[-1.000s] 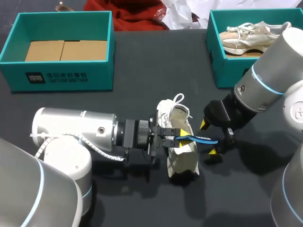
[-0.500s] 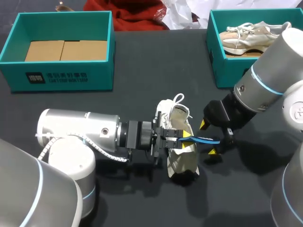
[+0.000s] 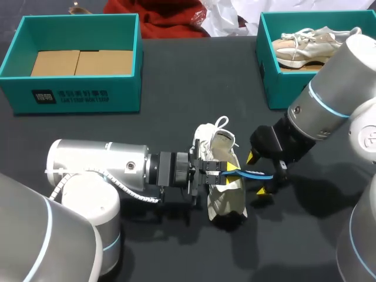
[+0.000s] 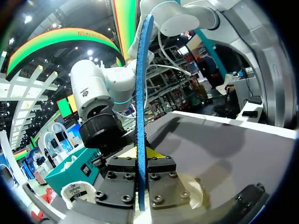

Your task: Take the shoe out of the shoebox, open the shoe tongue, remove and reinsert the insole, then place the shoe into the shoebox

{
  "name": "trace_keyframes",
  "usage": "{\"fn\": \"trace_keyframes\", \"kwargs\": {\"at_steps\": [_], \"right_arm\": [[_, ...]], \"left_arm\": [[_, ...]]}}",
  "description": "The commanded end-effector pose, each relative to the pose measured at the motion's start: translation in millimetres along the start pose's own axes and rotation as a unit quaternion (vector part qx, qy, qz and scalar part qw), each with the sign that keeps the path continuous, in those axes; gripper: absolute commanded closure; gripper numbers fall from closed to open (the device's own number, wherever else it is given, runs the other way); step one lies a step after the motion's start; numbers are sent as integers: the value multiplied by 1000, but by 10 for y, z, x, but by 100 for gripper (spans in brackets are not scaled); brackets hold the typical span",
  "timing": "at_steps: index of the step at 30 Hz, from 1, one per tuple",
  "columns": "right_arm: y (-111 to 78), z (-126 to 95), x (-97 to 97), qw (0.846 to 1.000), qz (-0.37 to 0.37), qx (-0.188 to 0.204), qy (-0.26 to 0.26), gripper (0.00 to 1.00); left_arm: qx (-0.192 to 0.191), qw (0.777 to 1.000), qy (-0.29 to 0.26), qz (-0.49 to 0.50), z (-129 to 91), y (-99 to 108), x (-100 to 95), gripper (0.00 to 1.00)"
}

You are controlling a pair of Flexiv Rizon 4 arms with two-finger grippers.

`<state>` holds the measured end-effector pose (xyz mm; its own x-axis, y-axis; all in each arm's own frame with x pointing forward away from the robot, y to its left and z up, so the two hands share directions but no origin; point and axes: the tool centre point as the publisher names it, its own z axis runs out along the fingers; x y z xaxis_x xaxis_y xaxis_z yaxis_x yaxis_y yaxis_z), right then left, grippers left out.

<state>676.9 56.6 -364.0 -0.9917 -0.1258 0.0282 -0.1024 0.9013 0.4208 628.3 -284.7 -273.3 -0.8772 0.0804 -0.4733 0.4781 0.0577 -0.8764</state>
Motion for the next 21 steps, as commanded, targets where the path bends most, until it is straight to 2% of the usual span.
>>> {"fn": "trace_keyframes", "kwargs": {"at_steps": [1, 5, 21], "right_arm": [[29, -42, 36, 1000, 19, 8, 0, 0], [44, -38, 42, 999, 43, 10, -1, 0], [162, 37, 107, 998, 63, 13, -4, 0]], "left_arm": [[2, 1000, -2, 2, 11, 5, 24, 100], [4, 1000, -2, 5, -5, -8, 36, 100], [1, 1000, -9, 16, -129, -55, 42, 100]]}}
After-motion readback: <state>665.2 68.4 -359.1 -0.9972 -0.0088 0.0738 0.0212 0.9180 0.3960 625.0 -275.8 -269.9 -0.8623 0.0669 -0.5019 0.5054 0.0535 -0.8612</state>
